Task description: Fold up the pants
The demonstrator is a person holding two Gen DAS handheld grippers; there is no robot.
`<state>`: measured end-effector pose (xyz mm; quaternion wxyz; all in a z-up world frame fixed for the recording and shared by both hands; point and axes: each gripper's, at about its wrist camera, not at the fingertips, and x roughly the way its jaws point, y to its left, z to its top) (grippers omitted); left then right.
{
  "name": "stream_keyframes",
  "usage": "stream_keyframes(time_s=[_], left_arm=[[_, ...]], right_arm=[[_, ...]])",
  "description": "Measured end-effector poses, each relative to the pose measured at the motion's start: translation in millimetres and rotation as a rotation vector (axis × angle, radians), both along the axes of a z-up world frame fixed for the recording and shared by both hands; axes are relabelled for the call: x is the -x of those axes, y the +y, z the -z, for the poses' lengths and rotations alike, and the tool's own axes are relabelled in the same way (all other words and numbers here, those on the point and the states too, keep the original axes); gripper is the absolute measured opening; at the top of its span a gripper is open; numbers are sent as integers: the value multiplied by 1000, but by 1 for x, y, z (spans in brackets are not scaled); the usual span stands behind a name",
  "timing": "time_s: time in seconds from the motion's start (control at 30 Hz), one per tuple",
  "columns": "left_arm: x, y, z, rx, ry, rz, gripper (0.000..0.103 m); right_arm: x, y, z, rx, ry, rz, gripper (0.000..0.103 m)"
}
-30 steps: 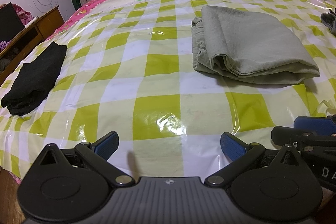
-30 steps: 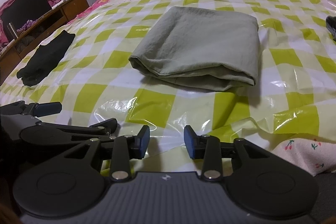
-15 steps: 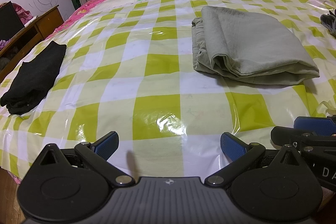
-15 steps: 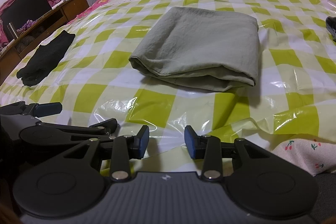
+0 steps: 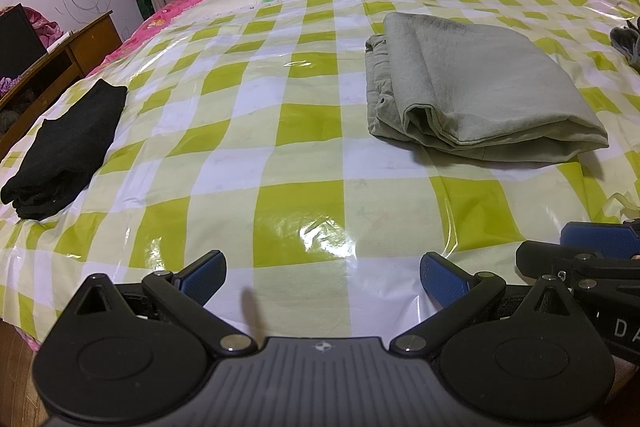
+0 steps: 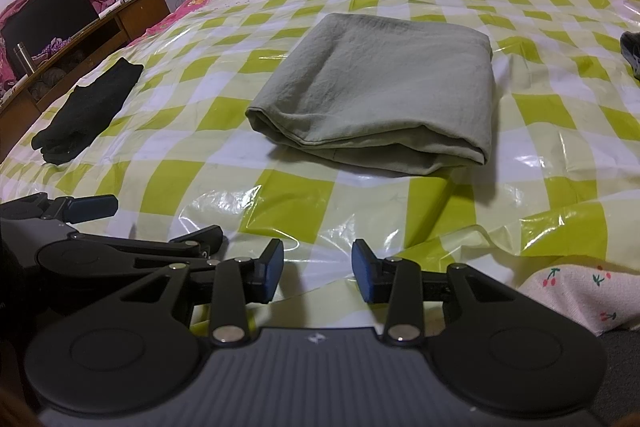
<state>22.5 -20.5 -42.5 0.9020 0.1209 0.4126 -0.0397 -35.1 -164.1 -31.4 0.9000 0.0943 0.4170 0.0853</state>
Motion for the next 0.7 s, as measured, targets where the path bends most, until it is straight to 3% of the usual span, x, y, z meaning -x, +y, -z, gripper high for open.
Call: stream_keyframes(time_s=[0.7], left_arm=[[-2,6,0,28,4,-6,103]], right_arm=[[1,-1,-4,23,-21,-1,45]])
